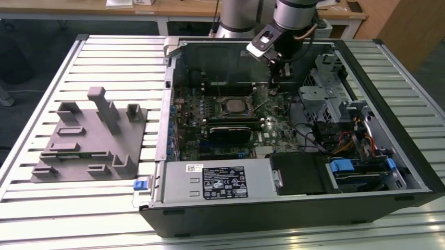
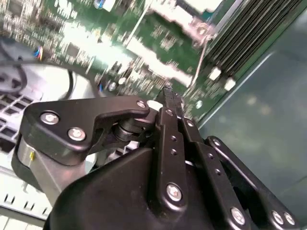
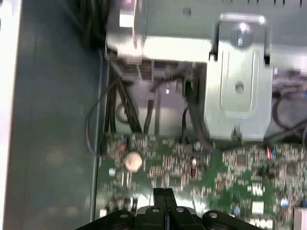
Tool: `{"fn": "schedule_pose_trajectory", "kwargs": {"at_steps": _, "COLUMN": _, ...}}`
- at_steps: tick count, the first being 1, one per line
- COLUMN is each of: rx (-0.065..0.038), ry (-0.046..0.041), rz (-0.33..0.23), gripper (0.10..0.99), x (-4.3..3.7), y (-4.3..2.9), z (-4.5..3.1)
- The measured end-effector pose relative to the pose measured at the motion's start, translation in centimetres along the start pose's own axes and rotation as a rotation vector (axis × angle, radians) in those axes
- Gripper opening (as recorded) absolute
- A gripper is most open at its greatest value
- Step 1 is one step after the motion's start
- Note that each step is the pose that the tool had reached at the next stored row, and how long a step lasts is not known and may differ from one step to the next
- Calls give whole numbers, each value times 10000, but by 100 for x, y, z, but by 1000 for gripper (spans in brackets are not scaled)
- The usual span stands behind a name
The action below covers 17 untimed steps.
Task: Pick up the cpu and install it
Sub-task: 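Close the cpu cover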
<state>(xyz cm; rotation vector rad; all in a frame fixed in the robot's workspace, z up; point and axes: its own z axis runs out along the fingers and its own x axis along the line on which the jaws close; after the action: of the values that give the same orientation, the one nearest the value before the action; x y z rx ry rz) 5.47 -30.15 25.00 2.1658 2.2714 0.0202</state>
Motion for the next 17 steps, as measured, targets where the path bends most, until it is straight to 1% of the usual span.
{"fn": "schedule_pose_trajectory", "kwargs": {"at_steps": 1, "rx": 0, "ry": 0, "rz": -1, "gripper": 106, "x": 1, "y": -45, "z": 0}}
{"fn": "schedule_pose_trajectory", "kwargs": {"at_steps": 2, "rx": -2, "ry": 1, "rz": -2, "gripper": 106, "x": 0, "y": -68, "z": 1}}
{"fn": "schedule_pose_trajectory", "kwargs": {"at_steps": 4, "rx": 13, "ry": -2, "rz": 0, "gripper": 106, "x": -1, "y": -67, "z": -10}}
{"fn": "schedule_pose_trajectory", "kwargs": {"at_steps": 6, "rx": 64, "ry": 12, "rz": 1, "gripper": 106, "x": 0, "y": -63, "z": -61}}
{"fn": "schedule_pose_trajectory", "kwargs": {"at_steps": 8, "rx": 85, "ry": 11, "rz": 2, "gripper": 106, "x": 0, "y": -62, "z": -122}}
{"fn": "schedule_pose_trajectory", "kwargs": {"at_steps": 9, "rx": 92, "ry": 13, "rz": 1, "gripper": 106, "x": 1, "y": -61, "z": -137}}
{"fn": "schedule_pose_trajectory", "kwargs": {"at_steps": 17, "rx": 105, "ry": 14, "rz": 1, "gripper": 106, "x": 1, "y": -61, "z": -139}}
